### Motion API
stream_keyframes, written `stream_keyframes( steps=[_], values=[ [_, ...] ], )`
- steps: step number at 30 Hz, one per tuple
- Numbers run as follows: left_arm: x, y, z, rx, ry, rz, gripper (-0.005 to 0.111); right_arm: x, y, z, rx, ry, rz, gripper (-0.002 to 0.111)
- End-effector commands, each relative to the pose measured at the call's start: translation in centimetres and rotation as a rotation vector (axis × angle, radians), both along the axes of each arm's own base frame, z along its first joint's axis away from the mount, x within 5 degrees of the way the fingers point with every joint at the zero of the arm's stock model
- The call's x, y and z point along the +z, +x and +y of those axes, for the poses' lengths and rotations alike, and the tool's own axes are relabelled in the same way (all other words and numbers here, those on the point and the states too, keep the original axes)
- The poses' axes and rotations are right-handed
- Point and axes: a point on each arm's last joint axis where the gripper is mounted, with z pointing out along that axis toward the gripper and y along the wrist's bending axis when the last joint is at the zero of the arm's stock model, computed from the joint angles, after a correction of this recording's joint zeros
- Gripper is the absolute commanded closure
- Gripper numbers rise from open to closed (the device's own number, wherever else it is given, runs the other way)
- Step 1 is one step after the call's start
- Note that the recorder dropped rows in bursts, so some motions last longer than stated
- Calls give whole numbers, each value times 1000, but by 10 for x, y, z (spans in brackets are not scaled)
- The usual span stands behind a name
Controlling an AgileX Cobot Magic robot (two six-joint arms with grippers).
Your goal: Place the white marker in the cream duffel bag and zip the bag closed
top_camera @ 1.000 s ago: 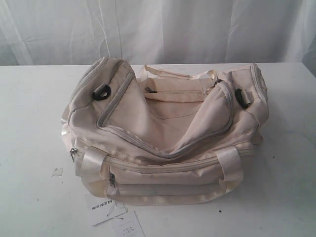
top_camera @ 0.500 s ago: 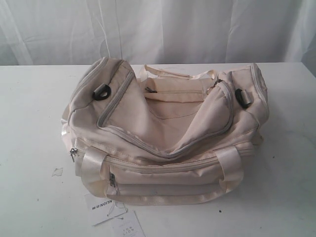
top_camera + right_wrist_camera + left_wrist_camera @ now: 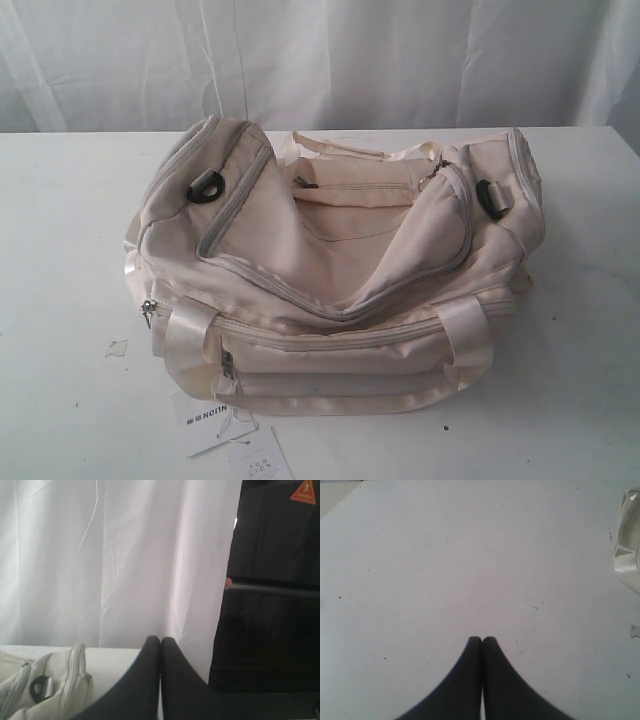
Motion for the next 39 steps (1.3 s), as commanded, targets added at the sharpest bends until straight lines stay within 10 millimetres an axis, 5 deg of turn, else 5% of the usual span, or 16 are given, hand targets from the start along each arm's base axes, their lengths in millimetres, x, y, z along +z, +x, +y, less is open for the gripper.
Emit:
stream_keyframes(
  steps=[1,7,11,15,19,24,39],
  values=[
    [-1,0,0,7,-8,-8,107,-10,-7,1,-14,12,72,108],
    [-1,0,0,7,-8,-8,107,-24,-1,0,-13,26,116,108],
    [-1,0,0,7,-8,-8,107,-54,8,-3,-16,31,38,108],
    [-1,-1,0,6,-7,-12,107,-105,21,-6,-24,25,101,108],
    [0,0,0,5,-6,-16,107,-121,21,-6,-33,53,228,108],
    [0,0,0,5,-6,-17,107,-134,18,-10,-84,193,343,108],
    [0,0,0,5,-6,-17,107,-133,19,-9,-75,198,333,108]
  ],
)
